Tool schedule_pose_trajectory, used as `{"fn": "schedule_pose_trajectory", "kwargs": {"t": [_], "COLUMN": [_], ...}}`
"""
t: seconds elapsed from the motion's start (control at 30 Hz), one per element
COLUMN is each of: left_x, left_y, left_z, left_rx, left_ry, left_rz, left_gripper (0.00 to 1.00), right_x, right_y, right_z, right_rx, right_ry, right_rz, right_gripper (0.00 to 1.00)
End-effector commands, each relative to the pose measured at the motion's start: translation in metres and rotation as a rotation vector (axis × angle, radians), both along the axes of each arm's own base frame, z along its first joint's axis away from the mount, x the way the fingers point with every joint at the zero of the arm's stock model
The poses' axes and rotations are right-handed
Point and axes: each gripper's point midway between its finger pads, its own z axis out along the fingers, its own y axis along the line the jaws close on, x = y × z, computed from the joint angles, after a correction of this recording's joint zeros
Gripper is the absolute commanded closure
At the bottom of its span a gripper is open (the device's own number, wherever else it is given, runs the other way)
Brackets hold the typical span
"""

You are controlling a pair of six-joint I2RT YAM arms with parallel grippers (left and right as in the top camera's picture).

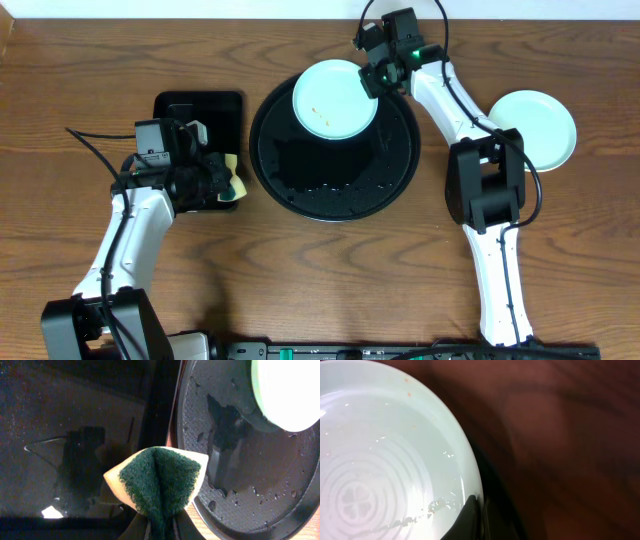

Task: Clean dirty plates on tray and stack at the side
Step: 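Move the right gripper back to the tray and grasp the last light-green plate rim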

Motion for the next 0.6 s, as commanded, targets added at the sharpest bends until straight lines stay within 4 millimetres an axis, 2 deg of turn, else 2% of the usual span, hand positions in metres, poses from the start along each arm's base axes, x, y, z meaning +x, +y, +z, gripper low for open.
{"fn": "schedule_pose_trajectory", "kwargs": {"t": [0.0, 0.13, 0.2, 0.3, 0.37, 0.57], "left_x": [0.001, 0.001, 0.001, 0.001, 0.001, 0.001], "left_y": [0.001, 0.001, 0.001, 0.001, 0.001, 0.001], "left_z": [0.004, 0.004, 0.004, 0.004, 0.004, 0.004], "left_rx": [0.003, 0.003, 0.003, 0.003, 0.003, 0.003], "left_ry": [-0.015, -0.015, -0.015, -0.015, -0.015, -0.015], "left_rz": [-0.009, -0.009, -0.009, -0.009, -0.009, -0.009], "left_gripper": [0.92, 0.92, 0.91, 0.91, 0.91, 0.91], "right_x": [-0.003, -0.038, -0.060, -0.100, -0.119, -0.137], "right_y": [-0.009, -0.019, -0.026, -0.037, -0.042, -0.043], "right_z": [0.055, 0.087, 0.089, 0.077, 0.060, 0.021], "right_rx": [0.022, 0.052, 0.047, 0.010, -0.010, 0.011], "right_ry": [-0.030, 0.094, 0.191, 0.377, 0.480, 0.595], "right_rz": [-0.067, -0.176, -0.232, -0.324, -0.394, -0.590], "right_gripper": [0.99, 0.99, 0.99, 0.99, 0.99, 0.99]}}
